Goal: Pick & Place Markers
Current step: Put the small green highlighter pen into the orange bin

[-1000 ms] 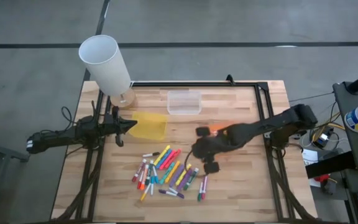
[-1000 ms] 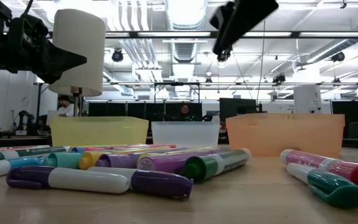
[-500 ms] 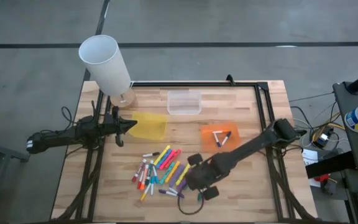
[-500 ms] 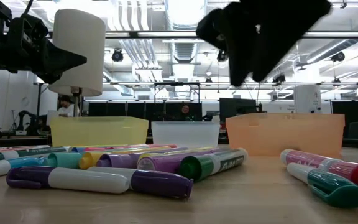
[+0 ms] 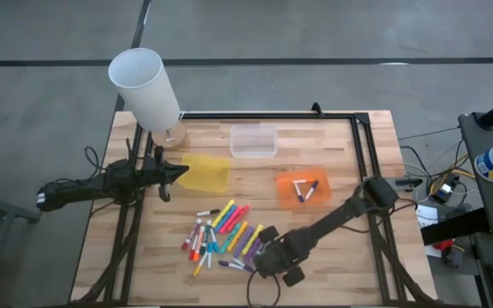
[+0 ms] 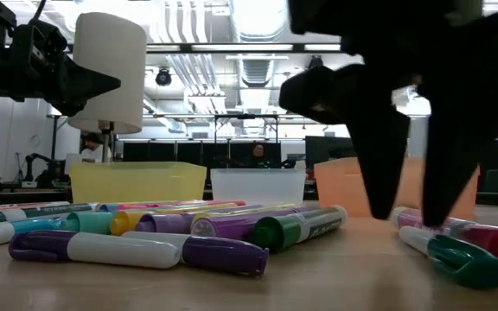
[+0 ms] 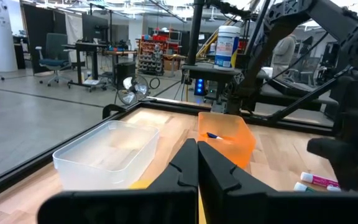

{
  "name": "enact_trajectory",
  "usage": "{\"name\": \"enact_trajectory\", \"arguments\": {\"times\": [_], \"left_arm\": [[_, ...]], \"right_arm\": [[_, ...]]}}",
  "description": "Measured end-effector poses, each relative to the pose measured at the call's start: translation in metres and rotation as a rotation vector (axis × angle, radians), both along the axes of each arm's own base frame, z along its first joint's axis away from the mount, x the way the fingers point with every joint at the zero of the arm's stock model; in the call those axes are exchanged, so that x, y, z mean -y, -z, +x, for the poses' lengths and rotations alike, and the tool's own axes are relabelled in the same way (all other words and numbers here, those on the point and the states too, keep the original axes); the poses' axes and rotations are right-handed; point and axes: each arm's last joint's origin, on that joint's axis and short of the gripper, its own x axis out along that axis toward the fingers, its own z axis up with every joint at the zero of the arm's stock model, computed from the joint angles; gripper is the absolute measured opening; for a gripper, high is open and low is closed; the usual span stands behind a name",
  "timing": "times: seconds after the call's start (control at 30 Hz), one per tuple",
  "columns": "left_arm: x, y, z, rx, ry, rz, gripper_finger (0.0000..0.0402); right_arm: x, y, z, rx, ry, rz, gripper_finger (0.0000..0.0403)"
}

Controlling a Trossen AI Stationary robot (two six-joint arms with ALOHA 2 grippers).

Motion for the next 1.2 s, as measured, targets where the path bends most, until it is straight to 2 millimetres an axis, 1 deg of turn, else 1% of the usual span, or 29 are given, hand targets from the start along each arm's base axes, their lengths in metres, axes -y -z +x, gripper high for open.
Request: {"name": "enact_trajectory", "arguments": {"times": [0.33, 0.47, 0.67, 0.8, 1.0, 1.07, 1.2], "left_arm": [[0.0, 0.0, 0.0, 0.0, 0.001, 0.0, 0.0], [0.0, 0.0, 0.0, 0.0, 0.0, 0.0, 0.0], [0.0, 0.0, 0.0, -0.001, 0.0, 0.0, 0.0], [0.0, 0.0, 0.0, 0.0, 0.0, 0.0, 0.0], [0.0, 0.0, 0.0, -0.001, 0.0, 0.0, 0.0], [0.0, 0.0, 0.0, -0.001, 0.0, 0.0, 0.0], [0.0, 0.0, 0.0, -0.001, 0.0, 0.0, 0.0]], "right_arm": [[-0.003, 0.002, -0.003, -0.003, -0.026, -0.006, 0.0104], [-0.003, 0.013, -0.004, -0.032, -0.037, -0.023, 0.0106], [-0.003, 0.018, -0.005, -0.038, -0.045, -0.031, 0.0105], [-0.002, 0.018, -0.005, -0.033, -0.034, -0.042, 0.0084], [0.003, 0.018, -0.003, -0.038, -0.021, -0.041, 0.0028], [0.005, 0.017, -0.002, -0.042, -0.016, -0.043, 0.0022], [0.013, 0.01, -0.004, -0.047, 0.005, -0.068, 0.0025]]}}
